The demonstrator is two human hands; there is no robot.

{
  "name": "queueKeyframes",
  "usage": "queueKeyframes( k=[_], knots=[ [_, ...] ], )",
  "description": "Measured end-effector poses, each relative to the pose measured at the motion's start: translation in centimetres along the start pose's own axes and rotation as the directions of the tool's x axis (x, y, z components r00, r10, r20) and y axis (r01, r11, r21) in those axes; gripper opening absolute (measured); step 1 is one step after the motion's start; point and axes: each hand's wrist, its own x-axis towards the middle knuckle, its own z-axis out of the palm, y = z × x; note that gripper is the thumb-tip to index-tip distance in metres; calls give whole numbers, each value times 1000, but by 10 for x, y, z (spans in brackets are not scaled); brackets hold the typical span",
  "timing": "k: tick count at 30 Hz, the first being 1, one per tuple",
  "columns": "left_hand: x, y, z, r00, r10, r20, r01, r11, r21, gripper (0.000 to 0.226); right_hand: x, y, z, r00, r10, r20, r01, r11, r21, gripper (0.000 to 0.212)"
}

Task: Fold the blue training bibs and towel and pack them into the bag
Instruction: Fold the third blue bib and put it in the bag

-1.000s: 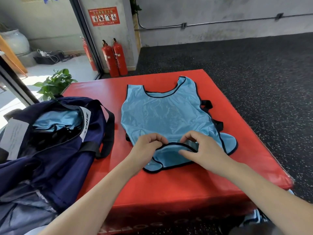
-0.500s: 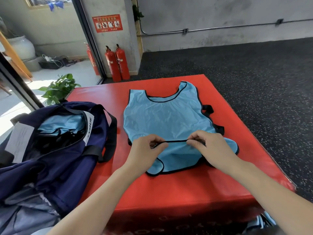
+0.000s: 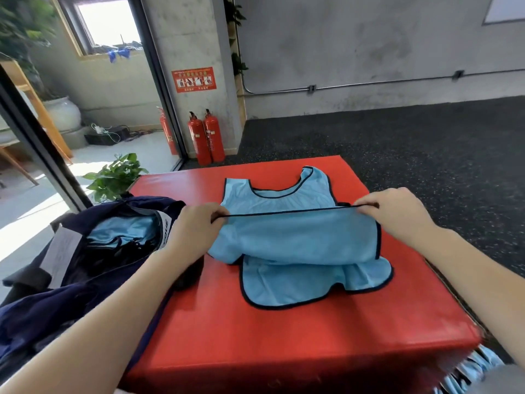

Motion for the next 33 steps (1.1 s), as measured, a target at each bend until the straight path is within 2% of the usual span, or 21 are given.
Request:
queueKeyframes(
  k=[4, 6, 8, 12, 14, 16, 18, 20, 22, 24, 26, 28, 30, 33],
  knots=[
    [28, -13, -16, 999, -33, 2, 33, 999, 15, 10, 15, 16, -11, 998, 66, -14, -65, 996, 60, 16],
    [35, -17, -19, 996, -81, 35, 82, 996, -22, 4, 18, 22, -7, 995, 92, 24, -94, 991, 100, 16],
    [37, -22, -18, 989, -134, 67, 137, 990, -38, 12, 19, 29, -1, 992, 106, 68, -115, 981, 155, 14],
    [26, -29, -5, 975, -215, 57, 214, 977, 24, 5, 8, 42, 17, 981, 152, 118, -174, 963, 206, 15],
    [13, -27, 9, 967, -240, 87, 237, 970, 50, 24, -6, 39, 26, 987, 138, 84, -156, 953, 261, 16],
    [-7, -20, 21, 972, -218, 90, 213, 975, 62, 38, -25, 28, 36, 996, 88, 18, -89, 939, 333, 17],
    [-36, -8, 34, 987, -156, 42, 156, 988, 11, 36, -51, 17, 48, 1000, 28, 8, -29, 933, 359, 17],
    [-71, 4, 51, 997, -71, 39, 73, 995, -72, 27, -75, 6, 59, 989, -82, 126, 36, 943, 330, 20],
    [-102, 17, 65, 984, 17, 180, -1, 996, -87, 22, -91, -6, 67, 926, -209, 315, 124, 955, 270, 10],
    [-118, 28, 78, 935, 110, 337, -88, 993, -80, 29, -95, -11, 75, 865, -307, 397, 231, 946, 229, 21],
    [-123, 35, 87, 914, 144, 380, -119, 989, -91, 39, -96, -12, 85, 866, -323, 381, 287, 946, 149, 39],
    [-123, 36, 93, 919, 137, 370, -122, 990, -65, 46, -95, -11, 93, 905, -297, 304, 285, 955, 83, 50],
    [-121, 35, 97, 924, 130, 361, -139, 990, 0, 49, -94, -10, 99, 932, -292, 214, 293, 956, 31, 48],
    [-119, 40, 102, 935, 125, 331, -156, 986, 67, 54, -91, -16, 99, 940, -298, 165, 303, 953, -7, 25]
  ],
)
